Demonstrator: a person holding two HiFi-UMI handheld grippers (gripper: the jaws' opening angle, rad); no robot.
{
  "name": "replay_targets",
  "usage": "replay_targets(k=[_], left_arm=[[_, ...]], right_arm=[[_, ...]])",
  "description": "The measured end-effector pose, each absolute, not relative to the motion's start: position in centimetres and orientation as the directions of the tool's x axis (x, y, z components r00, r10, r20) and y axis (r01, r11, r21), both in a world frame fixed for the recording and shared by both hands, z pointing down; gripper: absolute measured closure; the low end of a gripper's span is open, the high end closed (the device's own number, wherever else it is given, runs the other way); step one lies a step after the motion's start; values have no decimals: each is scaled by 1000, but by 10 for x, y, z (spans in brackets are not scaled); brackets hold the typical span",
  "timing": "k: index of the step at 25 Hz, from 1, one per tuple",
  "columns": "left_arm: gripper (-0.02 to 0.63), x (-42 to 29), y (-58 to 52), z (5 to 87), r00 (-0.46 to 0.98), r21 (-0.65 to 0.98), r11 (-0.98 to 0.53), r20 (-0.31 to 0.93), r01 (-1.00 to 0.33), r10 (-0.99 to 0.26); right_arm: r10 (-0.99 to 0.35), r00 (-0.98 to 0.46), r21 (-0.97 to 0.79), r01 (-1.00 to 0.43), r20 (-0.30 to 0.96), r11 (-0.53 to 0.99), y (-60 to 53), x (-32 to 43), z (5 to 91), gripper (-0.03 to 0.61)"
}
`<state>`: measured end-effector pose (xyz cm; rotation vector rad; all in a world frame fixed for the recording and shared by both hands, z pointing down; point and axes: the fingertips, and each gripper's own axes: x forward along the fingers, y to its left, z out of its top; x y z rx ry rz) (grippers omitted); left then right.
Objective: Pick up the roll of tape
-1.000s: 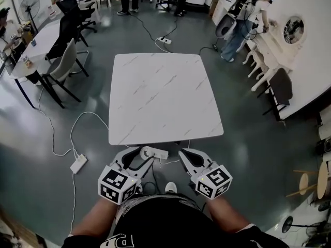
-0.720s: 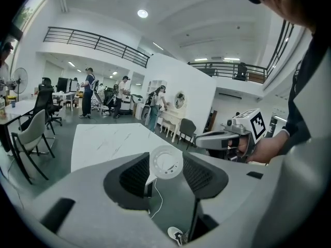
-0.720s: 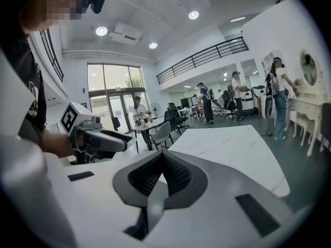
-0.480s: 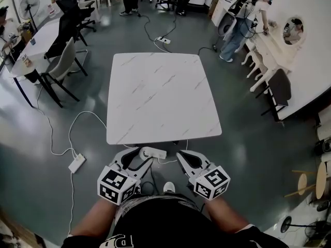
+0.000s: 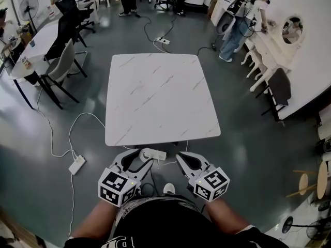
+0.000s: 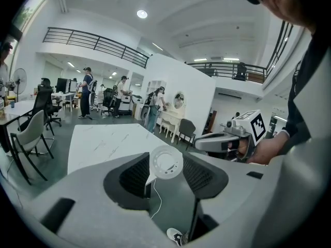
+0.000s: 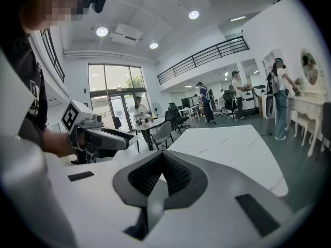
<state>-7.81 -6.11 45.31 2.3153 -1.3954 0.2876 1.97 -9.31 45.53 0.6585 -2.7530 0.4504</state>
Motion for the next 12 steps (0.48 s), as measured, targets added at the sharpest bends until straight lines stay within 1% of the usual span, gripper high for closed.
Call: replay_targets(k=[12], left_arm=[[402,-72,-65,450,460,242,-393,385,-887,-800]], right_arm=[[-388,-861,-249,-476,329,844,-100,28,457,574]])
